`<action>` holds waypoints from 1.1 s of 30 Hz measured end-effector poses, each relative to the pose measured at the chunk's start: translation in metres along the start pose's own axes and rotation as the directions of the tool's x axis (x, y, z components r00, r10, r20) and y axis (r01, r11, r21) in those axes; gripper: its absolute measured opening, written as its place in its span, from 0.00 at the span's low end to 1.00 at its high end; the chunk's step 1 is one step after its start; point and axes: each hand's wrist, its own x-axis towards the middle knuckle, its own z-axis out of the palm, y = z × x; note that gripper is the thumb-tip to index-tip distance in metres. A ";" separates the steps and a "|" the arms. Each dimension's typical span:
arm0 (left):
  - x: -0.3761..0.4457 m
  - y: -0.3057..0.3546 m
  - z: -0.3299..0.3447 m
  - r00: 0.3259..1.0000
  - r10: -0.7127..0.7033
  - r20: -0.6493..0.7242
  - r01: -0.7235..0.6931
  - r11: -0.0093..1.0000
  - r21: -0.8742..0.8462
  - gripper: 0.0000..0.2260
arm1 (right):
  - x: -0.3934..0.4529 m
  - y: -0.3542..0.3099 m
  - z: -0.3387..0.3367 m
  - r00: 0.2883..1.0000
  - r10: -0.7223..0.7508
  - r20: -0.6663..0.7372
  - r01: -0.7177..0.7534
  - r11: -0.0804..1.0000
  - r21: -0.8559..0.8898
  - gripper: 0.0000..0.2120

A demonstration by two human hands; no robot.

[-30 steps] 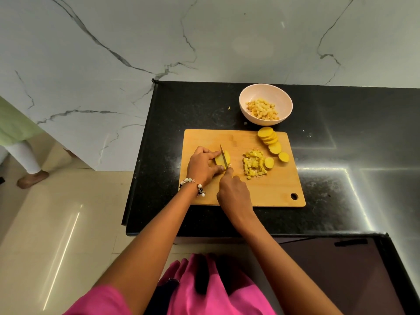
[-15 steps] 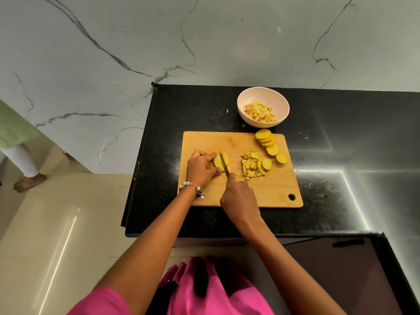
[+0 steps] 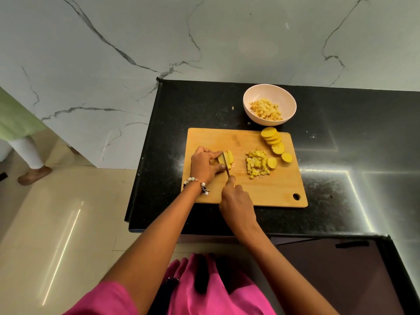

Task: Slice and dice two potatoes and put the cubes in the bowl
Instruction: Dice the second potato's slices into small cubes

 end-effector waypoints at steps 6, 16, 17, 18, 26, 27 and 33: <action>0.000 0.000 0.000 1.000 -0.004 0.011 0.004 1.000 0.011 0.24 | -0.016 -0.001 -0.027 0.990 0.082 0.116 -0.089 0.994 0.060 0.22; -0.002 -0.007 -0.005 0.999 0.033 -0.023 -0.032 0.999 0.013 0.19 | 0.019 -0.001 -0.020 0.998 0.050 0.036 -0.053 0.994 0.097 0.24; -0.002 -0.007 -0.004 0.999 0.032 -0.034 -0.032 0.999 0.007 0.18 | 0.019 0.000 -0.018 0.999 0.042 0.028 -0.044 0.995 0.088 0.25; -0.002 -0.007 -0.003 0.999 0.031 -0.043 -0.031 1.000 0.001 0.18 | 0.018 0.000 -0.016 0.999 0.035 0.020 -0.037 0.996 0.081 0.26; 0.002 -0.007 0.000 0.999 -0.007 -0.046 0.007 1.000 -0.019 0.16 | 0.027 -0.008 -0.002 0.998 -0.013 -0.061 0.016 0.999 0.041 0.23; 0.002 -0.007 0.000 0.999 -0.009 -0.052 0.008 1.000 -0.022 0.16 | 0.023 -0.007 0.001 0.998 -0.019 -0.058 0.021 0.999 0.034 0.24; 0.000 -0.005 0.001 0.998 -0.001 -0.068 0.000 1.000 -0.019 0.17 | -0.015 0.008 -0.006 0.997 -0.021 0.080 0.020 1.000 0.013 0.28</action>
